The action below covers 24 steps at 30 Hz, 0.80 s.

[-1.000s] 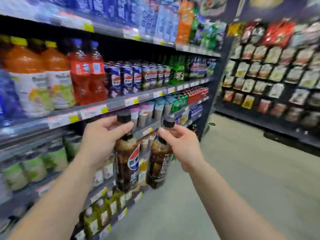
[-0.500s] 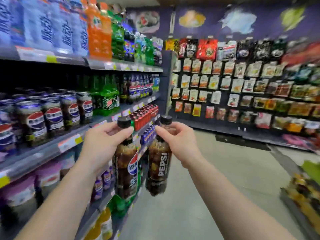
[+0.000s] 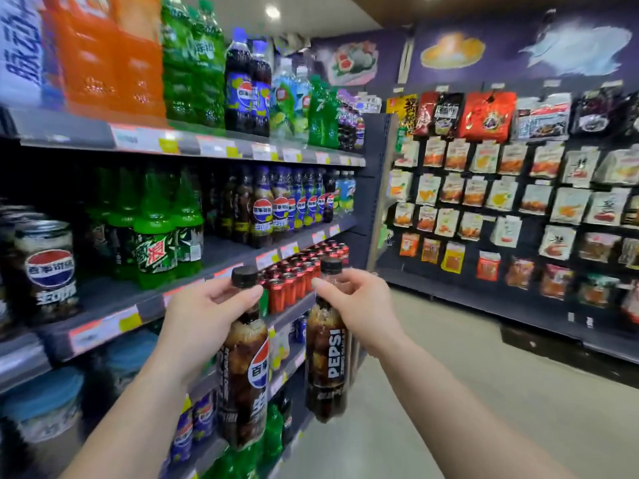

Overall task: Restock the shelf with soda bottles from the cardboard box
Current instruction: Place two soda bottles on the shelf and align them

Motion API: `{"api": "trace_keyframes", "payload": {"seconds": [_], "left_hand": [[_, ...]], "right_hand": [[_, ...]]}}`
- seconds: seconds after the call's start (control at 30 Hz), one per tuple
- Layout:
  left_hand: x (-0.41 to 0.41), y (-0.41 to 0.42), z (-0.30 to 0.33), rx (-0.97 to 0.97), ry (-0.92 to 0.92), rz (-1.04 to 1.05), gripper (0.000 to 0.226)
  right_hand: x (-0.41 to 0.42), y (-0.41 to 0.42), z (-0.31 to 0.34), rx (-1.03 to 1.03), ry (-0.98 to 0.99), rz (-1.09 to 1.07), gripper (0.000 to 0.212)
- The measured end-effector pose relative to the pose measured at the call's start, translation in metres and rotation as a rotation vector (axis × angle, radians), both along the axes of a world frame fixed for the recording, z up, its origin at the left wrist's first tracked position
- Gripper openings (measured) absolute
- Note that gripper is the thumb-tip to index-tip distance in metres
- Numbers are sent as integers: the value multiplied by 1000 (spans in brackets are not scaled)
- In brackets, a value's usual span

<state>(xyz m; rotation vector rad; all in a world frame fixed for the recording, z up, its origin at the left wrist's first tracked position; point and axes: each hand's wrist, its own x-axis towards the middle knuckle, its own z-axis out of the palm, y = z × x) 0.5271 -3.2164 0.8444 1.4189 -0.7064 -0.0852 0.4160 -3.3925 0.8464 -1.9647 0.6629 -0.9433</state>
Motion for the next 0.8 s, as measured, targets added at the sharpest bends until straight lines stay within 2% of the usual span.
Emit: {"api": "trace_keyframes", "payload": {"seconds": [0.1,0.2,0.27,0.43,0.53,0.57,0.63,0.8], "left_hand": [[32,-38,-2,28,21,101,10],[64,-67,-4,33,12,176,8],[89,-84,-6,16,7,231,7],[150,-114,-2,44,-21,324,6],[174,-123,8,43,-34,396,27],[180,-125,12,45,-44,423,25],[185,-131,20,36,-79,467,6],[184,-149,33,41,-133,599,2]], "right_hand": [[43,-48,2,-14,21,90,67],[88,-83,-2,-3,28,170,34],[120,-101,-3,-24,20,229,24],[199,-132,11,-62,-8,321,27],[242,-148,29,-67,-81,375,27],[254,-152,36,-79,-111,390,30],[278,-161,47,-89,-178,415,34],[322,-179,65,-30,-353,488,36]]}}
